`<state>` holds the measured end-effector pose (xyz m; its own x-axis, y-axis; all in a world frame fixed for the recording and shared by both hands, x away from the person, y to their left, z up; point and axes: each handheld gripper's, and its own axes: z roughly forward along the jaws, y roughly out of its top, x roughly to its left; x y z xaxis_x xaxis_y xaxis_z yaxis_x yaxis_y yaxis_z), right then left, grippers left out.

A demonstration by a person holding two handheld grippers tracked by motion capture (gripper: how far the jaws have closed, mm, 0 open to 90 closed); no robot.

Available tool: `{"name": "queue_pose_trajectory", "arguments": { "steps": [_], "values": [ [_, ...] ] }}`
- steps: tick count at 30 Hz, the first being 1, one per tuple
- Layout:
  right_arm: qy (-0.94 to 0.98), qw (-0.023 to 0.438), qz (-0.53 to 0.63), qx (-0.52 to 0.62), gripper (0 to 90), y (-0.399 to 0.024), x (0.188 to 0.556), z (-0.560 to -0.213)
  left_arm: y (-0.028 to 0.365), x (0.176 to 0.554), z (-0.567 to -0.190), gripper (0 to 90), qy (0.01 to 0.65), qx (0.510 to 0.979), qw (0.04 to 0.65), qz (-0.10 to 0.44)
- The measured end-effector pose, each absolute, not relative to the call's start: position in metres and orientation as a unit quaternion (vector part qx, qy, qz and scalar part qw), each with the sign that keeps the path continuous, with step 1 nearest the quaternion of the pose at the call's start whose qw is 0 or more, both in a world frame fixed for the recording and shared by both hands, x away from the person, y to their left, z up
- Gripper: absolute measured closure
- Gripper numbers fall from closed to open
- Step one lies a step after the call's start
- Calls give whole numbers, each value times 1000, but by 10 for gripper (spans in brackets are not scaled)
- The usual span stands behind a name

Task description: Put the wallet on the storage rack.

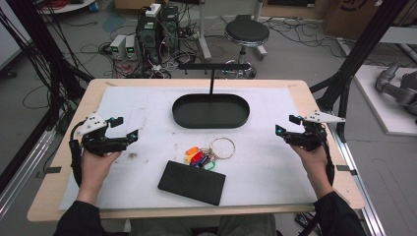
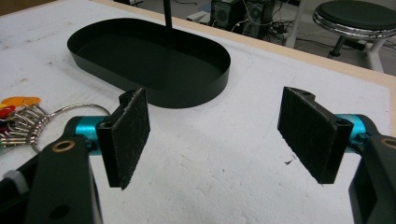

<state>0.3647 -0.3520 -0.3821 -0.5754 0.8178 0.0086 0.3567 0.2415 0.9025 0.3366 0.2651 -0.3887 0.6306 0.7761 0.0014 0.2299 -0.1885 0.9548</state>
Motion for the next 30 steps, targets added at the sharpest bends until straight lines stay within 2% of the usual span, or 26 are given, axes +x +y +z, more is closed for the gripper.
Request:
{"name": "queue_pose_trajectory", "arguments": {
  "steps": [14,18,30],
  "values": [
    [739,255,476,402,248,-358,363,-380,253,337,-385,222,338,743,536,216],
    [737,260,477,402,248,-358,362,-379,246,337,-384,276,334,747,535,209],
    [735,264,476,405,248,-358,357,-377,229,333,-386,329,330,754,542,170]
  ]
}}
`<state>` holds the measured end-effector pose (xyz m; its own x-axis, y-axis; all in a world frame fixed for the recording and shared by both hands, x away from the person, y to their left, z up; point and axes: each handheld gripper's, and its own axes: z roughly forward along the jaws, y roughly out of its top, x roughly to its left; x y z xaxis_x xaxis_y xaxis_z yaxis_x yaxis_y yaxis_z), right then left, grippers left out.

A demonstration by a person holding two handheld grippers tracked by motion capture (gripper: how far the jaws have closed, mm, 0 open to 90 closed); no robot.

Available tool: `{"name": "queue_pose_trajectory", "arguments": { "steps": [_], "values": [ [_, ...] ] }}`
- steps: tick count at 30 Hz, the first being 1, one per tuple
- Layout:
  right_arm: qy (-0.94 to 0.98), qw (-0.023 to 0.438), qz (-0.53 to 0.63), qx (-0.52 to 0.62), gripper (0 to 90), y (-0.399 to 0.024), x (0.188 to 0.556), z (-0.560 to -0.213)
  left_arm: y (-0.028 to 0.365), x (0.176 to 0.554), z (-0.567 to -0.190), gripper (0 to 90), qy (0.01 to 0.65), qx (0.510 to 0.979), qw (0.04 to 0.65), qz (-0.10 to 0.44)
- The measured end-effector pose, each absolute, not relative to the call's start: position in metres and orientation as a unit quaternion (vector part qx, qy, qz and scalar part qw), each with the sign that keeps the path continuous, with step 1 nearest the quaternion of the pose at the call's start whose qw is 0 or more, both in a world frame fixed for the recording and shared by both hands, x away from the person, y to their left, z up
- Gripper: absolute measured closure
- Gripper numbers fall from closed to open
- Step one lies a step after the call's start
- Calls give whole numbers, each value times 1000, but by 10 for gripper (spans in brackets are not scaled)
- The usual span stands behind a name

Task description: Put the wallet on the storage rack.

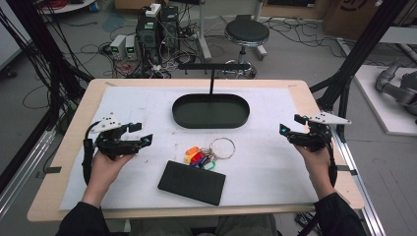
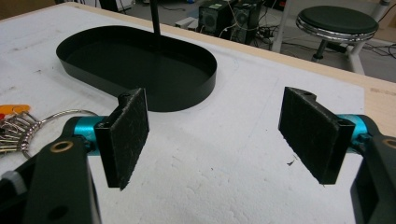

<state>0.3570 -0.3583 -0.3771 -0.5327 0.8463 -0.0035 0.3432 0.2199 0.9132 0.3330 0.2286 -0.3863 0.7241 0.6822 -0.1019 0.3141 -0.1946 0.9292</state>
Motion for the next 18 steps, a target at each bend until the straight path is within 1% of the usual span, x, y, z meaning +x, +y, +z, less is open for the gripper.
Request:
{"name": "queue_pose_trajectory", "arguments": {
  "steps": [7,18],
  "values": [
    [737,265,473,404,248,-358,357,-378,219,326,-397,389,325,767,538,130],
    [740,264,469,403,248,-355,356,-379,203,323,-423,433,332,783,522,66]
  ]
}}
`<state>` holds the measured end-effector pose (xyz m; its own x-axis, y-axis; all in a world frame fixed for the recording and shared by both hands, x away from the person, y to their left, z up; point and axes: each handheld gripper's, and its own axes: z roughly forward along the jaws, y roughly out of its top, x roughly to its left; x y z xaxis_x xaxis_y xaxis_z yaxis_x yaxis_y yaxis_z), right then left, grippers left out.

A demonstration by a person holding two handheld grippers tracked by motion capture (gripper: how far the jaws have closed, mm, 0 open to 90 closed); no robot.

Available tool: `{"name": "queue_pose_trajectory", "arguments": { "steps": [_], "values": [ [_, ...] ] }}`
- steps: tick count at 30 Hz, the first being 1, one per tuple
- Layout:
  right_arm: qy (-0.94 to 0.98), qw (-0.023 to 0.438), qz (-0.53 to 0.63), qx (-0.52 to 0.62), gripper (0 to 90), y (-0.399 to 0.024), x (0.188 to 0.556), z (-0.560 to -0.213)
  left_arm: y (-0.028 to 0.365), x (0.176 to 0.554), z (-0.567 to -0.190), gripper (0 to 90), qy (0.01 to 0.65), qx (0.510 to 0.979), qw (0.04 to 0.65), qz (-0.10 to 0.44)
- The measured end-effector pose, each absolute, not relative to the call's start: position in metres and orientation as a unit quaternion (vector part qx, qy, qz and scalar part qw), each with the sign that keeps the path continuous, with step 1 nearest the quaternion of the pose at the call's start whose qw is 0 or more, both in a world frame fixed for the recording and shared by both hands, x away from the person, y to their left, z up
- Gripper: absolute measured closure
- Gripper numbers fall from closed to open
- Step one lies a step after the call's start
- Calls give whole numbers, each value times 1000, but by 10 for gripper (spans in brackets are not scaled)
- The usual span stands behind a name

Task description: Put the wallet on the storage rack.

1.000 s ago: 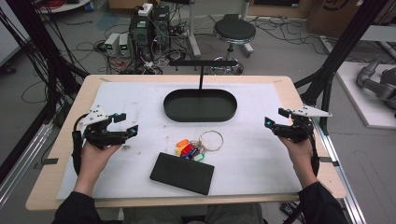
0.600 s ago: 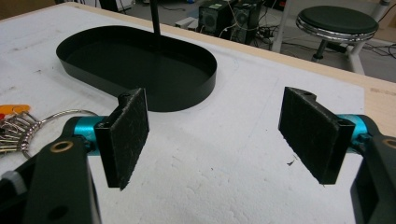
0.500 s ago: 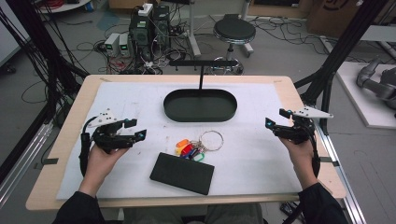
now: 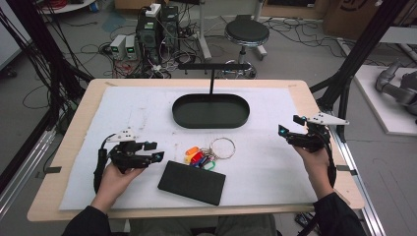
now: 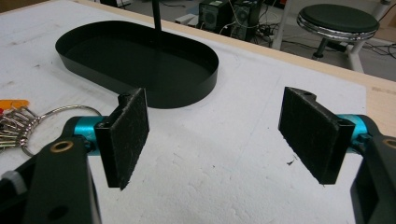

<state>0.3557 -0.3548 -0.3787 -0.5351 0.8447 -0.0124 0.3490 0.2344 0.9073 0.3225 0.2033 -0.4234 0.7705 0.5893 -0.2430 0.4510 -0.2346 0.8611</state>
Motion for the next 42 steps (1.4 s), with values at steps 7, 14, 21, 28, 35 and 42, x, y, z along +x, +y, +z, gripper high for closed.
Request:
{"name": "queue_pose_trajectory", "arguments": {
  "steps": [7,14,21,28,35,42],
  "values": [
    [741,265,467,403,248,-355,356,-379,194,325,-432,452,334,792,509,52],
    [744,266,465,399,249,-354,356,-380,184,329,-441,458,344,803,486,36],
    [746,265,463,399,249,-354,355,-380,178,333,-452,447,352,814,463,5],
    [747,263,462,398,251,-353,356,-381,177,329,-455,573,348,808,476,-16],
    [749,263,463,395,253,-350,355,-381,178,325,-454,644,353,802,482,-4],
    [751,262,463,391,257,-349,353,-381,183,318,-452,833,355,789,500,24]
  ]
}}
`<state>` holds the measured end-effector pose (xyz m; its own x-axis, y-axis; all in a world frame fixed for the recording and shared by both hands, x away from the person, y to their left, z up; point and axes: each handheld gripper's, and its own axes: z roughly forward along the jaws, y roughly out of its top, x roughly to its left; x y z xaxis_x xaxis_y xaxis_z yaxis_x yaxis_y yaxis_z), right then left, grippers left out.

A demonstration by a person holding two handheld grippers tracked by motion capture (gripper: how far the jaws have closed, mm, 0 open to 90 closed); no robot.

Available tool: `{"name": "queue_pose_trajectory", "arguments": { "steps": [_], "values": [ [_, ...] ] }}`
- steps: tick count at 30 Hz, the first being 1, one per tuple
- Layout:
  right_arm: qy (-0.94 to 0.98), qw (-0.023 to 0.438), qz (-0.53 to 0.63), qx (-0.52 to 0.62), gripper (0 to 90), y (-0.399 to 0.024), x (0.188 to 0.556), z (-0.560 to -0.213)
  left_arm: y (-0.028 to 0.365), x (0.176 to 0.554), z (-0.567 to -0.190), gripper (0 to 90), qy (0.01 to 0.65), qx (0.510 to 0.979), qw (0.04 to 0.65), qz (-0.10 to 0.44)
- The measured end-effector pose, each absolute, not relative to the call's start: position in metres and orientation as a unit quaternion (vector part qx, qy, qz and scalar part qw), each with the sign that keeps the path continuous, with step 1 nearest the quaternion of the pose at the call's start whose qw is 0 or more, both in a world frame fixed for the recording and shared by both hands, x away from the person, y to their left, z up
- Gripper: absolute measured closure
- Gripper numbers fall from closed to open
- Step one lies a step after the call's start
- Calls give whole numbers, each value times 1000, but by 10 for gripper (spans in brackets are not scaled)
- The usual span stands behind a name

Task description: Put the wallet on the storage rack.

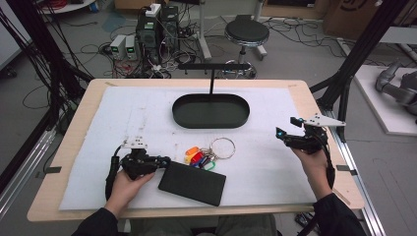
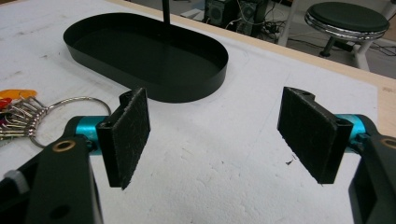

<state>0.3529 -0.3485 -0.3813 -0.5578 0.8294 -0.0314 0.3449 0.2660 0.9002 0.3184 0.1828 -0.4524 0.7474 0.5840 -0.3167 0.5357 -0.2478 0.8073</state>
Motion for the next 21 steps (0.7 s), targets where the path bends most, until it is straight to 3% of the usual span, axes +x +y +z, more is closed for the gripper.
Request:
{"name": "queue_pose_trajectory", "arguments": {
  "steps": [5,6,13,14,17,21],
  "values": [
    [750,261,468,389,259,-347,351,-381,181,316,-449,851,351,786,507,41],
    [749,261,470,388,259,-346,351,-380,182,315,-447,900,346,782,516,49],
    [755,258,471,376,260,-338,349,-380,185,316,-444,896,347,771,532,44],
    [757,255,470,376,260,-337,349,-381,185,318,-445,861,350,770,532,35],
    [756,257,470,375,260,-336,349,-381,182,323,-447,637,366,776,514,20],
    [757,256,469,375,259,-336,350,-381,173,329,-447,498,369,790,490,16]
  ]
}}
